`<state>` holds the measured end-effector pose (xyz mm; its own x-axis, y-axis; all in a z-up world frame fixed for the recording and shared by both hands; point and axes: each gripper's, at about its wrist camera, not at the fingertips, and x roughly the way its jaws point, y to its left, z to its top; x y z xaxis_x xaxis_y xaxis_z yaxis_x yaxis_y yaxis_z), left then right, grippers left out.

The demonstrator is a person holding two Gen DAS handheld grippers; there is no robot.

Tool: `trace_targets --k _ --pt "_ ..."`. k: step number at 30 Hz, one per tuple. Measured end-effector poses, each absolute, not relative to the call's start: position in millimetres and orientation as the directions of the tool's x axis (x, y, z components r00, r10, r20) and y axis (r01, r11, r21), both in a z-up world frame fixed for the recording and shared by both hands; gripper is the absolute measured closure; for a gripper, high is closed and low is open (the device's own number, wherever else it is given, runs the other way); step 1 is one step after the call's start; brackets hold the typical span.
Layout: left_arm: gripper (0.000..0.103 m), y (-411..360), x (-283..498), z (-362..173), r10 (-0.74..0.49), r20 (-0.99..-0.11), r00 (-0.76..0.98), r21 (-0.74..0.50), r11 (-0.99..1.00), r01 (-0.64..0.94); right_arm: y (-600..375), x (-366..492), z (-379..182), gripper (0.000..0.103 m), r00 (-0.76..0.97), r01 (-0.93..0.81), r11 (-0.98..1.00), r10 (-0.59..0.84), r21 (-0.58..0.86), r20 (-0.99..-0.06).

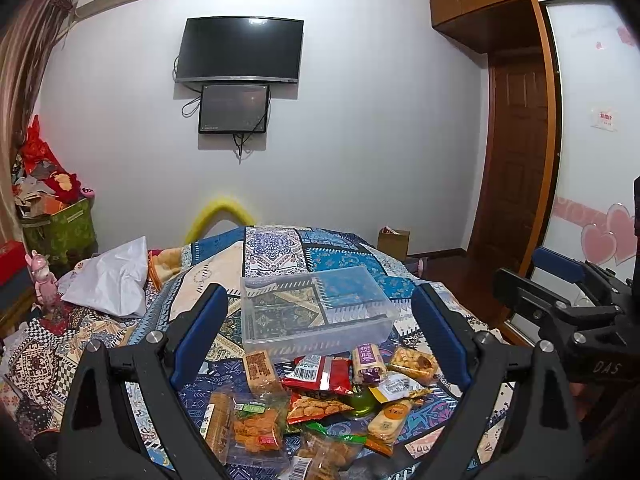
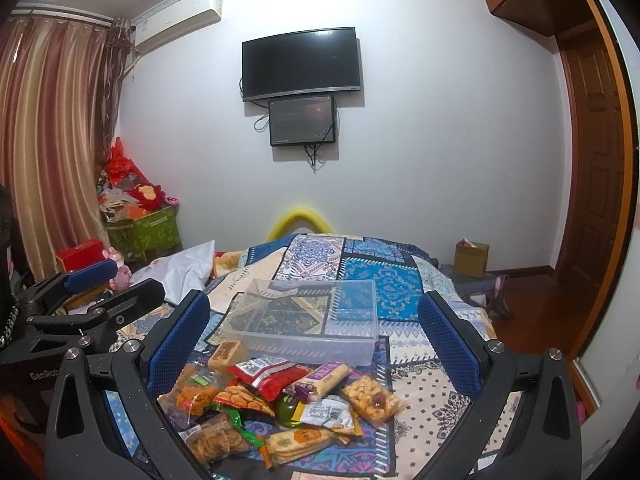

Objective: Organize snacks

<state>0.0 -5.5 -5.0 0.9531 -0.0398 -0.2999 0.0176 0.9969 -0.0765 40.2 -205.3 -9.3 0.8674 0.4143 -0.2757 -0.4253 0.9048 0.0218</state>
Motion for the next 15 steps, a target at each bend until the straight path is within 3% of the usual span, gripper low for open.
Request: trace_targets --k 15 --pt "0.009 -1.9 0.6 -4.2 -0.034 -0.304 0.952 -0.077 0.997 0.011 -207.7 43.1 -11.9 0.000 0.865 -0.426 0.904 0.415 0.025 -0.282"
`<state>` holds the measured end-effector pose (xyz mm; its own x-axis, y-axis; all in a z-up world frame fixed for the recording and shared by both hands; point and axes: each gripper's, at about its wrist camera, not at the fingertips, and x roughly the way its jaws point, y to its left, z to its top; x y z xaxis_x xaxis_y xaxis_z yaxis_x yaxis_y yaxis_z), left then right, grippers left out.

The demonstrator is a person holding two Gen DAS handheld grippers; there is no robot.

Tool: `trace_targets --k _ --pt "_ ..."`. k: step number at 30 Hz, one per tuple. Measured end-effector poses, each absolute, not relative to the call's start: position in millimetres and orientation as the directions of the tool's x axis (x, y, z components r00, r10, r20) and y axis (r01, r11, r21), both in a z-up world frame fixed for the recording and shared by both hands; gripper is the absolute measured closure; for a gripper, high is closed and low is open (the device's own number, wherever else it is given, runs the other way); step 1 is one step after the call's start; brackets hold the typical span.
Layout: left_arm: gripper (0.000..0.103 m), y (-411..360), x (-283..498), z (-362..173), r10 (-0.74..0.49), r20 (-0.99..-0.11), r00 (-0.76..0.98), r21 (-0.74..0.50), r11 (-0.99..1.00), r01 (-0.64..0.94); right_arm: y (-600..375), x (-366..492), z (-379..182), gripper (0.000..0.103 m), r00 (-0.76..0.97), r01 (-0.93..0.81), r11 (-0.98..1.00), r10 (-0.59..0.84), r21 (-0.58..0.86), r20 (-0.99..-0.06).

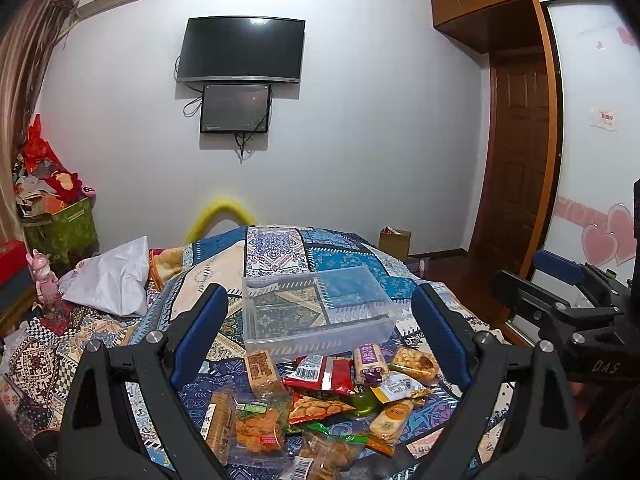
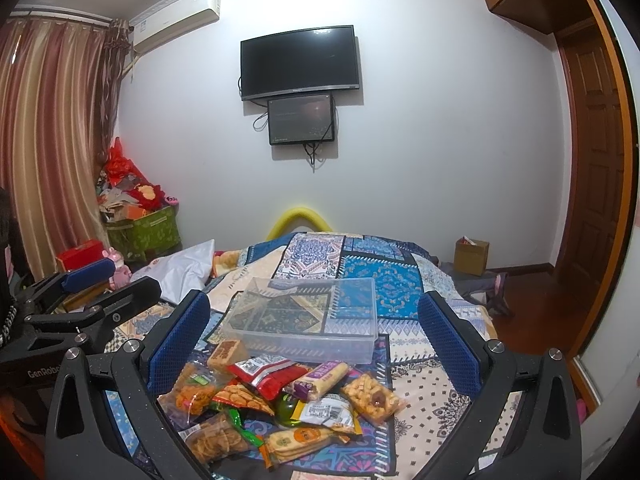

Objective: Organize snacks

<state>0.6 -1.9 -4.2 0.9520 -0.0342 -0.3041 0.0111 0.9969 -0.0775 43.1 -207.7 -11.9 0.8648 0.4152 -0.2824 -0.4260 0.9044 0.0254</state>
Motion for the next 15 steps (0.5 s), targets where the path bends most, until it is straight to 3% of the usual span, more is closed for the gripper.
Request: trace_targets --k 15 --pt "0.009 10.7 28.8 -33.3 -0.017 -0.414 0.910 -0.090 0.996 -0.022 -206.8 67.2 -38.1 0.000 0.841 -0.419 0.908 0.399 0.028 -0.366"
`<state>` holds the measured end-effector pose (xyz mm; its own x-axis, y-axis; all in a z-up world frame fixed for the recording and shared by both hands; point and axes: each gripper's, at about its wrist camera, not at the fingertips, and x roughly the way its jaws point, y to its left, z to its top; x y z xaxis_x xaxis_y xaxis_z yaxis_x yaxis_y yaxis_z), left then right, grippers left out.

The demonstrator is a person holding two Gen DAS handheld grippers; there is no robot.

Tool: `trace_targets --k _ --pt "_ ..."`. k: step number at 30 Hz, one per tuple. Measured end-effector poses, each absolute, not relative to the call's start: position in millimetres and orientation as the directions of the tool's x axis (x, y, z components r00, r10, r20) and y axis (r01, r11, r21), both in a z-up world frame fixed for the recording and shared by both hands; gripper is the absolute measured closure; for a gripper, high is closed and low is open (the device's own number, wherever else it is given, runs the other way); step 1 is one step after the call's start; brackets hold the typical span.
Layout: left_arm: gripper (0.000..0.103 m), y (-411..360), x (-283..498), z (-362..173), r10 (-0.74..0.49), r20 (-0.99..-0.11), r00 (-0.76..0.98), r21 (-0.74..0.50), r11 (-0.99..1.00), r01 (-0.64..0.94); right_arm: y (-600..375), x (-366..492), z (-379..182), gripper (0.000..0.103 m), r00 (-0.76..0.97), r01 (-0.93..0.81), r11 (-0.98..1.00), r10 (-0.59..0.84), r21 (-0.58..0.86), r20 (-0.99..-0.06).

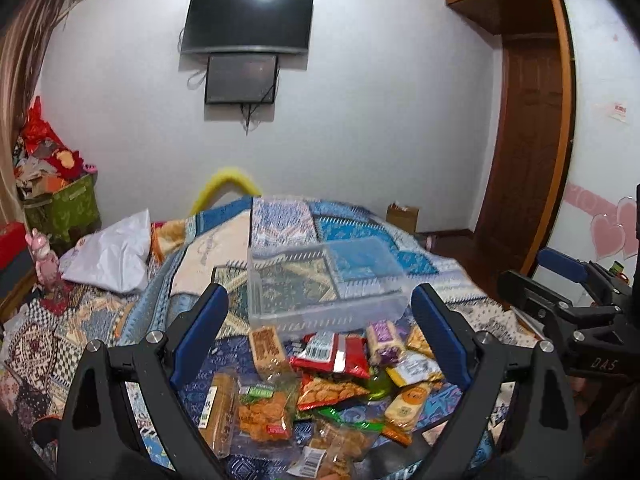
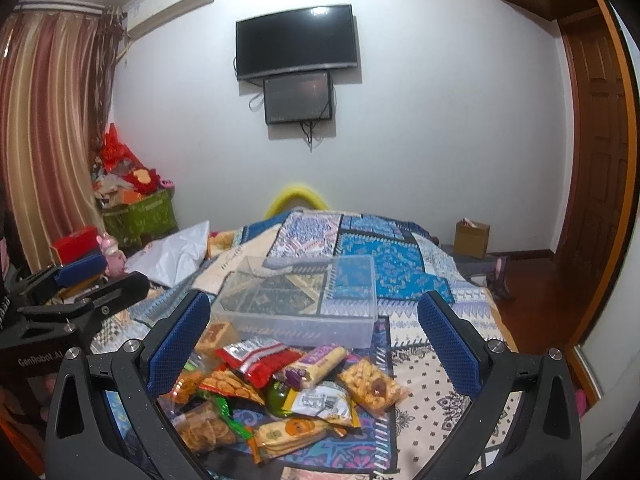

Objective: Organize snacks
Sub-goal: 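Grasp the biscuit roll with the left tool while the right tool grasps a puffed snack bag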

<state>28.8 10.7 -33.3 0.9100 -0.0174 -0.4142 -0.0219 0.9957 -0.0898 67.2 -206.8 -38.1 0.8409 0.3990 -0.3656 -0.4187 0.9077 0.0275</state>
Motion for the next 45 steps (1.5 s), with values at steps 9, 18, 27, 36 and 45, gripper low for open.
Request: trace_targets --k 9,18,27,36,45 --pt "0.009 35.5 62.7 -83.0 0.005 -0.558 0.830 -0.092 0.993 -0.068 -220.3 102.1 -77.0 0.000 0.791 -0.395 0.917 0.365 0.046 -0.490" --pt "0.009 89.3 88.8 -130.3 0.049 -0.686 0.726 -0.103 0.981 -0.163 -245.1 138.1 -118.1 0.000 0.725 -0.353 0.934 0.314 0.062 -0.613" --pt "0.019 122.3 100.9 -180.3 0.040 -0.808 0.588 -0.101 0.973 -0.206 -255.3 173.9 -154.0 0.004 0.635 -0.330 0.938 0.304 0.106 -0.711" --pt "0.029 124.4 98.1 -201.1 -0.008 -0.852 0.523 -0.115 0.979 -0.171 -255.4 192.9 -173.0 0.024 0.537 -0.367 0.913 0.362 0.176 -0.761" --pt "0.036 128.4 105.1 -212.2 -0.043 -0.863 0.503 -0.152 0.972 -0.178 -234.8 201.4 -176.3 0.024 0.484 -0.456 0.881 0.365 0.127 -0.795"
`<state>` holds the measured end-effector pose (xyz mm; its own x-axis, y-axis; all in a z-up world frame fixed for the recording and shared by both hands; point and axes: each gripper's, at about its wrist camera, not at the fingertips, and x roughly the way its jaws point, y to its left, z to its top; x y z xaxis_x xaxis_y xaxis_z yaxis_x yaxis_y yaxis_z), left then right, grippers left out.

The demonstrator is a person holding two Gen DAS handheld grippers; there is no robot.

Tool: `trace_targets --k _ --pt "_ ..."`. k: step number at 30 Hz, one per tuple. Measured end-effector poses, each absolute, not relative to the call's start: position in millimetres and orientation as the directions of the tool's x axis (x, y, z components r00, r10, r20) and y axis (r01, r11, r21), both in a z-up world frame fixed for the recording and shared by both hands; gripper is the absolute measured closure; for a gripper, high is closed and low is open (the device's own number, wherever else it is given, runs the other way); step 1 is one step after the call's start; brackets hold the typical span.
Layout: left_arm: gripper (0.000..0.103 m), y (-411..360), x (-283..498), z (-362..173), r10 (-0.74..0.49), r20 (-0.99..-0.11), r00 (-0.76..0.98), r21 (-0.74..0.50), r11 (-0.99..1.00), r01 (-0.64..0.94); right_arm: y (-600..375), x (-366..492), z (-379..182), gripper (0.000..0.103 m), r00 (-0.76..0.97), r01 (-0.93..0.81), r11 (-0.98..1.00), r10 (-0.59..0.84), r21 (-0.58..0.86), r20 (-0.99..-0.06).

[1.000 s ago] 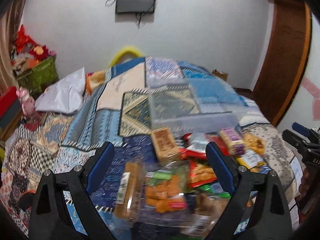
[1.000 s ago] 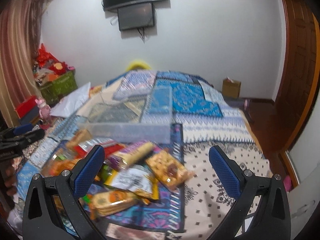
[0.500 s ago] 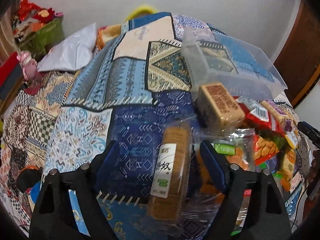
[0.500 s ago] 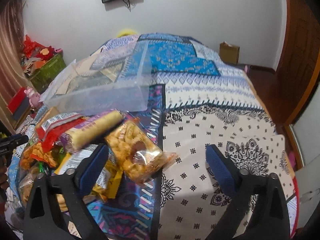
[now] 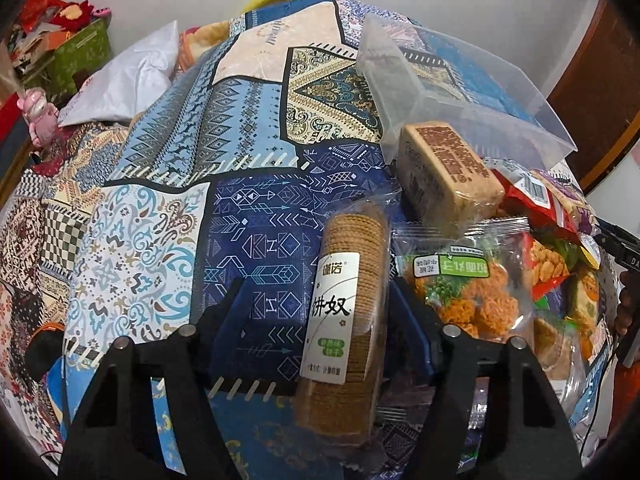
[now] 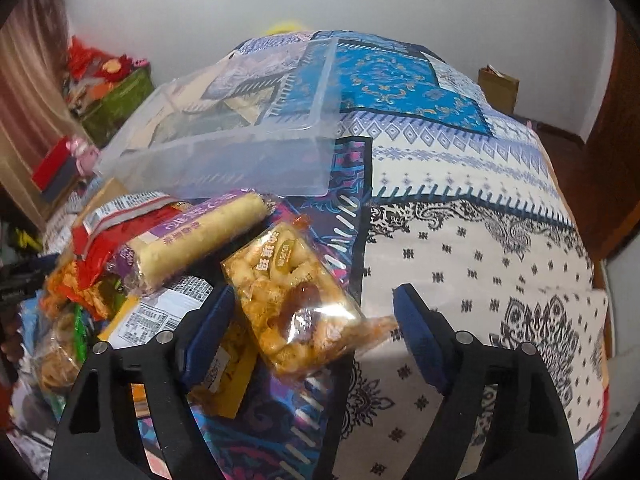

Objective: Organize snacks
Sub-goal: 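Grasp the biscuit roll with the left tool while the right tool grasps a puffed snack bag, then lift both snacks and lower them into the clear plastic box, opening both tools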

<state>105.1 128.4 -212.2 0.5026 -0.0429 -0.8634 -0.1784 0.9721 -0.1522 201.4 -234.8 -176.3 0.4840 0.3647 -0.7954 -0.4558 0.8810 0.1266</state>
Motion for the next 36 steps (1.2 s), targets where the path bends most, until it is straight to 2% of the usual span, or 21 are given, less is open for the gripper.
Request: trace_targets --k 2,6,11,16,19,20,21,22,30,36 --pt "0.040 129.2 107.6 -214.9 -0.057 -0.865 0.498 -0.165 0.970 -0.176 -237.5 206.7 -178.1 0.023 0.458 -0.450 0.879 0.381 0.160 -0.803" --pt "0.056 130.2 114.3 -219.5 -0.053 -0.872 0.487 -0.161 0.970 -0.182 -241.0 208.1 -179.6 0.026 0.458 -0.436 0.885 0.373 0.162 -0.807" --pt "0.063 125.8 120.0 -222.0 -0.029 -0.875 0.483 -0.128 0.977 -0.173 -240.4 202.5 -178.1 0.026 0.472 -0.435 0.891 0.349 0.130 -0.810" --pt "0.066 126.7 119.2 -220.9 -0.030 -0.881 0.472 -0.133 0.973 -0.186 -236.7 204.4 -182.5 0.026 0.452 -0.468 0.878 0.335 0.100 -0.827" --pt "0.066 125.1 117.0 -217.5 -0.019 -0.881 0.472 -0.121 0.975 -0.188 -237.1 206.3 -183.2 0.032 0.448 -0.474 0.875 0.333 0.095 -0.830" --pt "0.066 124.1 115.2 -215.6 -0.016 -0.880 0.475 -0.118 0.976 -0.185 -237.5 205.8 -183.1 0.036 0.452 -0.476 0.875 0.333 0.092 -0.828" --pt "0.066 123.5 112.7 -213.2 -0.015 -0.878 0.479 -0.116 0.976 -0.183 -237.7 205.2 -182.5 0.050 0.452 -0.477 0.874 0.337 0.095 -0.826" --pt "0.066 122.9 111.0 -210.6 -0.012 -0.875 0.484 -0.115 0.976 -0.183 -238.1 204.8 -181.7 0.053 0.443 -0.476 0.873 0.347 0.111 -0.827" --pt "0.066 123.6 98.8 -174.3 0.017 -0.831 0.556 -0.110 0.975 -0.195 -245.7 195.6 -171.0 0.054 0.479 -0.431 0.891 0.361 0.144 -0.800" --pt "0.066 117.4 104.6 -136.0 0.022 -0.775 0.631 -0.111 0.979 -0.170 -250.9 191.8 -139.1 0.054 0.545 -0.419 0.892 0.399 0.173 -0.737"
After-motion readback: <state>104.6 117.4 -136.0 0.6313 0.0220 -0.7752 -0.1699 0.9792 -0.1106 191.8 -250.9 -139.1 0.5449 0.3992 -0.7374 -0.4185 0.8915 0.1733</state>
